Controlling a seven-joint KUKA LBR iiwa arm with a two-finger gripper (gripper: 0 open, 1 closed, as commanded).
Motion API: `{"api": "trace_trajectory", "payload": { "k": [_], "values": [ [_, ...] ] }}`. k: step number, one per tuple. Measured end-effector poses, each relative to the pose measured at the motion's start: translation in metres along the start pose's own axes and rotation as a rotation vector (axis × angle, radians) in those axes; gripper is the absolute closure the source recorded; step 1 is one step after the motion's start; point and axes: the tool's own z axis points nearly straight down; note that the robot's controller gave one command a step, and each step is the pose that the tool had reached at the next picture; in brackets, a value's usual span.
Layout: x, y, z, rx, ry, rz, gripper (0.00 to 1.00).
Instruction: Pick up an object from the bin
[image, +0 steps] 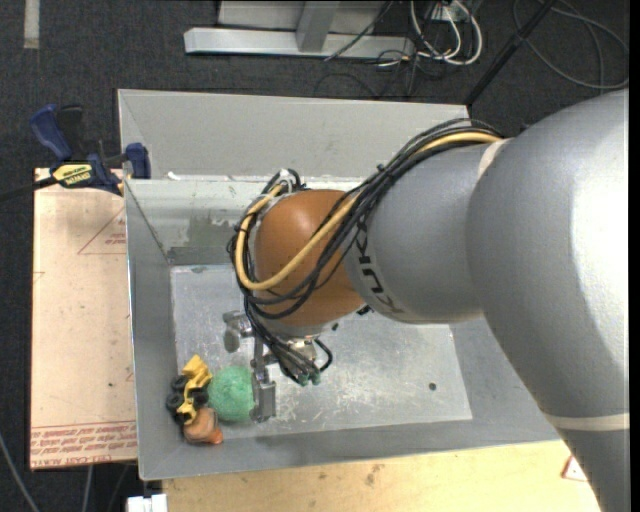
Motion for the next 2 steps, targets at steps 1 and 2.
{"api": "trace_trajectory", "payload": {
  "k": [1,2],
  "values": [
    [0.0,0.0,0.0,0.0,0.0,0.0,0.0],
    [-0.002,0.022,0.044,0.0,0.003,-0.108,1.0]
  ]
}}
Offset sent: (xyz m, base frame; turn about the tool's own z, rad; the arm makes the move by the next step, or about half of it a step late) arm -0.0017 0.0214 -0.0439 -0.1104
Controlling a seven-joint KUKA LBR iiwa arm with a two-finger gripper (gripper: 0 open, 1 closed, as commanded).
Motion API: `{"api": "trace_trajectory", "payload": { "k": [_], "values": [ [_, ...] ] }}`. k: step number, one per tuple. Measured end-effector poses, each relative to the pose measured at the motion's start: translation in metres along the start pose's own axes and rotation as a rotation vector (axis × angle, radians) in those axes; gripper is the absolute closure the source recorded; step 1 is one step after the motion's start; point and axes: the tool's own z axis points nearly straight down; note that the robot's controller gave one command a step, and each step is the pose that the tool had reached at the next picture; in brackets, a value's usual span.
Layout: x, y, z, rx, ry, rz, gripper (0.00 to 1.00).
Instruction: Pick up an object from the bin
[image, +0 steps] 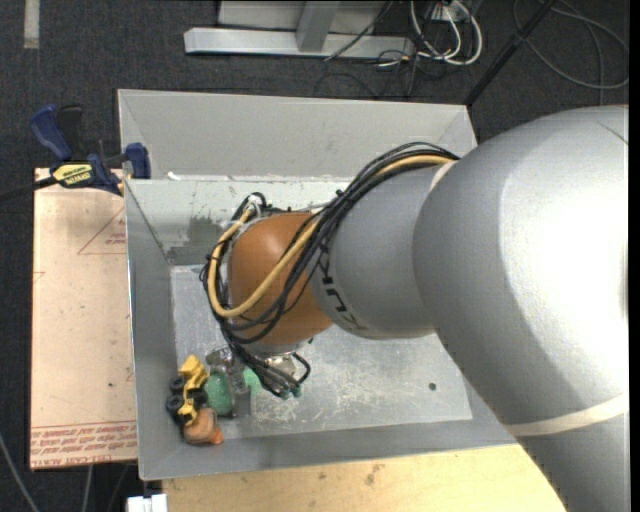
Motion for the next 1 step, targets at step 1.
{"api": "trace_trajectory", "payload": {
  "k": [1],
  "values": [
    [0.0,-0.0001,0.0,0.0,0.0,0.0,1.0]
  ]
}}
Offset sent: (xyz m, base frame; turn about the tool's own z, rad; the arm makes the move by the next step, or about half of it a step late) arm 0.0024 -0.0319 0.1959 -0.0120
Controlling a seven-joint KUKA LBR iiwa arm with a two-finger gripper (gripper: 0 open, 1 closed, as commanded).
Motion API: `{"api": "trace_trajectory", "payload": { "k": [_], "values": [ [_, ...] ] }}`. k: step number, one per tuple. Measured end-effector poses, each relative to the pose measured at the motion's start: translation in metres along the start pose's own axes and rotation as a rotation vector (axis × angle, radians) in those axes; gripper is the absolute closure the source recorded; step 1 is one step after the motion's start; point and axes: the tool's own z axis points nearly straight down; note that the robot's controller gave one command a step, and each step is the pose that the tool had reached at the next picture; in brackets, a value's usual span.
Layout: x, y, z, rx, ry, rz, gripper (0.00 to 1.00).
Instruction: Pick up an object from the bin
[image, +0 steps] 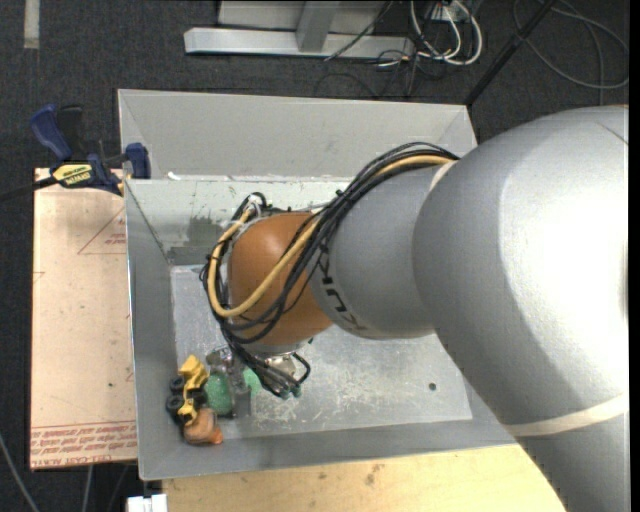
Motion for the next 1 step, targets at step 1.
{"api": "trace_trajectory", "payload": {
  "k": [1],
  "values": [
    [0.007,-0.0304,-0.1952,0.001,-0.005,-0.01,1.0]
  ]
}}
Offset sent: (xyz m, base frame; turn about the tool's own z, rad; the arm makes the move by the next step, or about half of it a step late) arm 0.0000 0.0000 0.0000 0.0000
